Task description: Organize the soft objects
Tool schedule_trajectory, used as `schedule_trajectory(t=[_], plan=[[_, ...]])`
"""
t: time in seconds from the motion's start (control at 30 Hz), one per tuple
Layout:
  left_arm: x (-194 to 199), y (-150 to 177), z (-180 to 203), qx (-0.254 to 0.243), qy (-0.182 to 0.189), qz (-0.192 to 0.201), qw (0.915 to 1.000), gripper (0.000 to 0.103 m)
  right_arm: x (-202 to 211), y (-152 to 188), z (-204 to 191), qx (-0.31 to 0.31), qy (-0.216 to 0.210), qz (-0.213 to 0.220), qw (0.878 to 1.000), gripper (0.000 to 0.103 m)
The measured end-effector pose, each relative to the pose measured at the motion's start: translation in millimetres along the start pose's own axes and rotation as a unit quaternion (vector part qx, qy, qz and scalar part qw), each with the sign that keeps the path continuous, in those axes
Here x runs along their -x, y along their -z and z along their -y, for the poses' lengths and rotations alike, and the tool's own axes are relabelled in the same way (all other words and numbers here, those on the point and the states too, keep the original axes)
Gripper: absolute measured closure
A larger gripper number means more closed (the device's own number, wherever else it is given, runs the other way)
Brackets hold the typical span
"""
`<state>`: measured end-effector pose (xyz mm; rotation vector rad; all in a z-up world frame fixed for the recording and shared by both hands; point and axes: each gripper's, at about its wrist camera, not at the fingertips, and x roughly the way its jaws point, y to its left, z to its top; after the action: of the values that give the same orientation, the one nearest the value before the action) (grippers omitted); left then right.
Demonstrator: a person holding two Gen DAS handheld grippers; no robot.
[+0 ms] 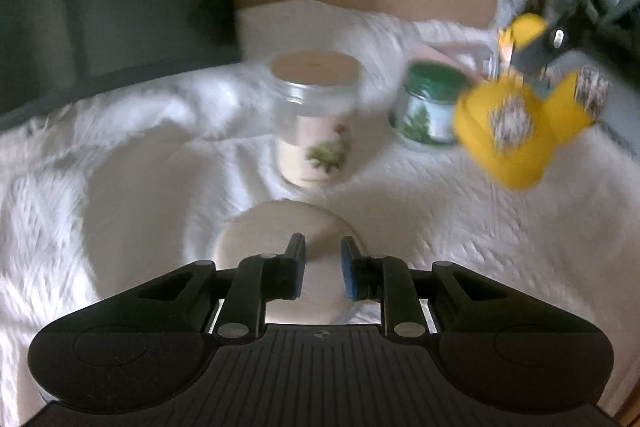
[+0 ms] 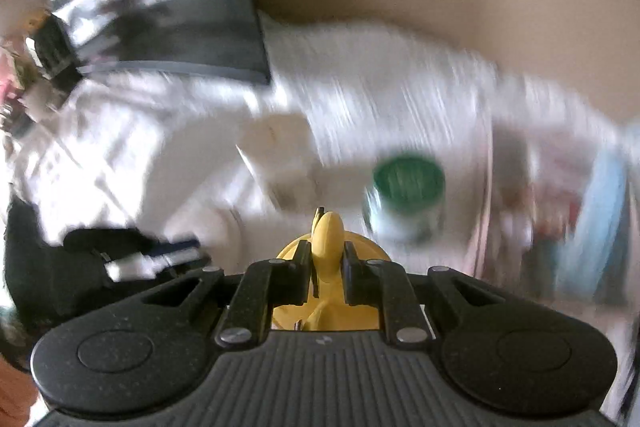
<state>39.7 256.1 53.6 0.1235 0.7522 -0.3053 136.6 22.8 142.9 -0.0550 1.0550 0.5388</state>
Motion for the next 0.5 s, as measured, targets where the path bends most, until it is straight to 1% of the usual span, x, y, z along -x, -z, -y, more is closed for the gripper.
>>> schedule_trajectory(t=[0.07, 0.17, 0.2, 0.27, 0.3, 0.33, 0.4, 0.47, 0.5], plan=[[-3.4, -1.5, 13.9, -0.025, 0.011, -0.008, 0.9996, 0.078, -12.9, 22.1, 6.1, -0.012, 0.013, -0.008, 1.0, 0.088], [-11.7, -2.4, 30.4, -0.056, 0.027, -0.017, 0.9979, 0.077, -23.8, 45.1, 14.4, -0.027, 0.021, -0.006, 0.999, 0.088], [-15.6, -2.5, 35.4, -0.065, 0.032, -0.028, 0.997, 0.077, -24.8, 50.1, 15.7, -0.028, 0.022, -0.002, 0.999, 0.088], [-30.7, 3.1, 47.1, -0.083, 0.045, -0.071, 0.993, 0.076, -25.2, 59.4, 13.0, -0.016, 0.025, 0.014, 0.999, 0.087], [-35.3, 8.2, 51.8, -0.091, 0.043, -0.076, 0.9919, 0.077, -23.5, 63.1, 12.1, -0.008, 0.029, 0.021, 0.999, 0.086], [-32.8, 10.9, 55.1, -0.094, 0.038, -0.059, 0.9931, 0.076, -22.1, 63.8, 10.2, 0.0, 0.031, 0.028, 0.999, 0.084], [-29.7, 11.6, 58.4, -0.092, 0.033, -0.056, 0.9936, 0.076, -17.7, 67.8, 7.4, 0.012, 0.032, 0.044, 0.998, 0.08], [-17.4, 8.9, 58.4, -0.083, 0.045, -0.033, 0.9949, 0.076, -14.3, 69.6, 6.8, 0.017, 0.031, 0.051, 0.998, 0.071], [-9.4, 7.0, 57.6, -0.082, 0.044, -0.021, 0.9955, 0.076, -12.4, 70.5, 7.4, 0.02, 0.034, 0.058, 0.998, 0.062]])
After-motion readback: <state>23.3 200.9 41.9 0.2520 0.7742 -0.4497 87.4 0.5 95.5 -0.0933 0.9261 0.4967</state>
